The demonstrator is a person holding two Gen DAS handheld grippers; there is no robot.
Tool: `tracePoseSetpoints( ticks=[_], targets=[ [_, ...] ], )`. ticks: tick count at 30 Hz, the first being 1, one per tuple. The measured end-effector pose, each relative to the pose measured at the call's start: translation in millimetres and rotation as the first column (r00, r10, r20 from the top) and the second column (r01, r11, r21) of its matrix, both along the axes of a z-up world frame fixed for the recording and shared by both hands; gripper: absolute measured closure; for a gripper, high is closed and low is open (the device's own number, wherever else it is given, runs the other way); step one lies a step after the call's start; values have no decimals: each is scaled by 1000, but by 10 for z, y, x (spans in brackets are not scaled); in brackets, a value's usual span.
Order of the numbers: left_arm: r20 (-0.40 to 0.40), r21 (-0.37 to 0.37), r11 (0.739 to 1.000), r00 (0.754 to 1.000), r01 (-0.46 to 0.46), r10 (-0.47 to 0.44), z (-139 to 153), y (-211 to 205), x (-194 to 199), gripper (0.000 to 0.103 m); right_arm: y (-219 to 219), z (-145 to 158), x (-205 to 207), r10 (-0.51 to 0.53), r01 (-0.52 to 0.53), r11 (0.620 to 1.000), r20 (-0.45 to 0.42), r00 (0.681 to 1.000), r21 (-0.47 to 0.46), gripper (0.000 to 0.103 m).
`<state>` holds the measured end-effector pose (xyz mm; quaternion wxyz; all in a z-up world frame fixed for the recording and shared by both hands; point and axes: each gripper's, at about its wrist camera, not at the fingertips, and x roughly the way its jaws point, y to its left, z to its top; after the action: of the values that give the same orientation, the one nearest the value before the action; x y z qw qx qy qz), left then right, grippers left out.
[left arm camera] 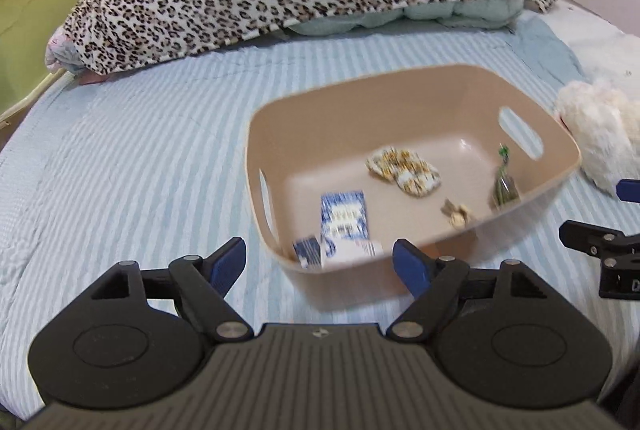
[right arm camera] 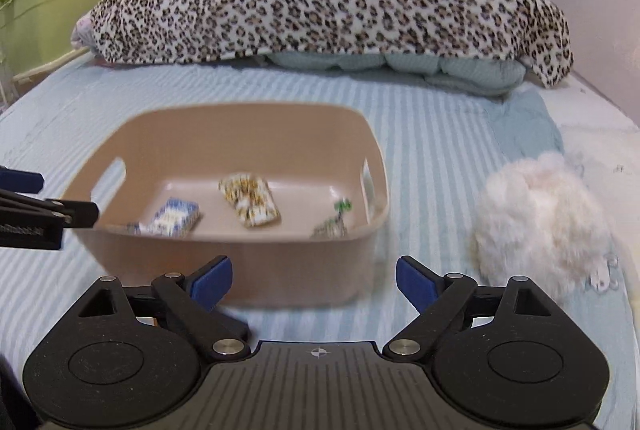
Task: Organize objects
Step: 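Lift both items into the basket and open both tools, then grasp the orange plush with left tool while right tool grasps the black cube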
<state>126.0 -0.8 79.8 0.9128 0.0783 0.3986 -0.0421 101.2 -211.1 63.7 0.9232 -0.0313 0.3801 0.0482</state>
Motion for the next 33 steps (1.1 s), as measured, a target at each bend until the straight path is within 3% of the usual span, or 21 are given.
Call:
tracePoseSetpoints(
  ticks=[12,20,28,32,33],
  targets=[
    [-176,-34,999,984,20,-25,-597,-28,-53,22,-90,-553,-165,8,-12,999,-134,991,-31,13],
    [-191,-117,992,979,49,-71,-798,-126,15,22,-91,-750,-108,17,-25,999,-191,982,-38,13],
    [-178,-146,986,979,76,-102,-1036,-250,175,22,22,-850,-53,51,-59,998,-240,969,-26,13],
    [-162,-126,988,981,84,-104,-1133,-265,191,32,98,-856,-36,65,-76,996,-236,970,-40,13],
    [-158,-127,988,981,90,-110,-1124,-266,182,38,109,-853,-26,66,-77,996,-236,970,-39,13]
  ],
)
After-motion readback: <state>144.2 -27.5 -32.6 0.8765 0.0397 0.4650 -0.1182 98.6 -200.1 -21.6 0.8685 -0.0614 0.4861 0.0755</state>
